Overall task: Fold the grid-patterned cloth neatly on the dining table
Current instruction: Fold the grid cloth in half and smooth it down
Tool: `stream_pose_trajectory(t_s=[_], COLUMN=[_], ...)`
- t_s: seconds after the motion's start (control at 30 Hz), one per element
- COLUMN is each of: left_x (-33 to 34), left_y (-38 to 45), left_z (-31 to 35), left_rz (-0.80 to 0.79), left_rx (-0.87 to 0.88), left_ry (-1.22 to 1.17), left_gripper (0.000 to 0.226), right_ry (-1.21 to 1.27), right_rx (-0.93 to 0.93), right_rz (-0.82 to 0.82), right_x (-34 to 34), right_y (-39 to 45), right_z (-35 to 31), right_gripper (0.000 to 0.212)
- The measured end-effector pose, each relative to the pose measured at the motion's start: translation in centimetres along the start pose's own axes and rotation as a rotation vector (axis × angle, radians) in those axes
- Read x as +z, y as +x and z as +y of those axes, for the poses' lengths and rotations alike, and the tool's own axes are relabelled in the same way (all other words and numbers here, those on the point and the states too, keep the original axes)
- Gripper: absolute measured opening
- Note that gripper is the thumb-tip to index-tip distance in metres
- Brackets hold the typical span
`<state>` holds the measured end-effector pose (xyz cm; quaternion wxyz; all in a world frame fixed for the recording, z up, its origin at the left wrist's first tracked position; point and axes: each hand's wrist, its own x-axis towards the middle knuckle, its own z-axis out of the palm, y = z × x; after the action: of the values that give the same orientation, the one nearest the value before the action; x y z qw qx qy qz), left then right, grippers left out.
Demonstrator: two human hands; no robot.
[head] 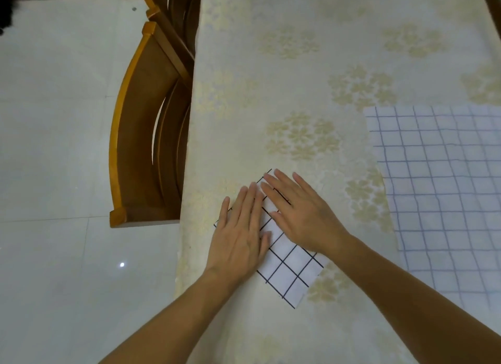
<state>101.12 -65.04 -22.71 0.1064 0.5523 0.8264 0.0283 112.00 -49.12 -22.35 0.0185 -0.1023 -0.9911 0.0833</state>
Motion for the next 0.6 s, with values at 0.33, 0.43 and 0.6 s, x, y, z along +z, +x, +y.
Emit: stream_pose_trajectory(t_s=[0.33, 0.43, 0.6], left_x=[3.1, 3.3, 2.7], left_y=[1.0, 1.0, 0.2], left_z=[-1.8, -2.0, -1.8], left_rz=[-0.059, -0.047, -0.008], left_rx=[-0.073, -0.058, -0.079], left_ry=[-0.018, -0.018, -0.049], left_gripper=[0.078, 0.078, 0.078], right_ry=[-0.095, -0.097, -0.053], right_rx=[0.047, 0.047, 0.100], right_rz=[-0.217, -0.209, -0.173], right_x=[3.5, 3.7, 2.6], right_y=[3.0, 3.0, 2.1], right_z=[0.4, 0.4, 0.2], right_gripper=[0.070, 0.073, 0.074])
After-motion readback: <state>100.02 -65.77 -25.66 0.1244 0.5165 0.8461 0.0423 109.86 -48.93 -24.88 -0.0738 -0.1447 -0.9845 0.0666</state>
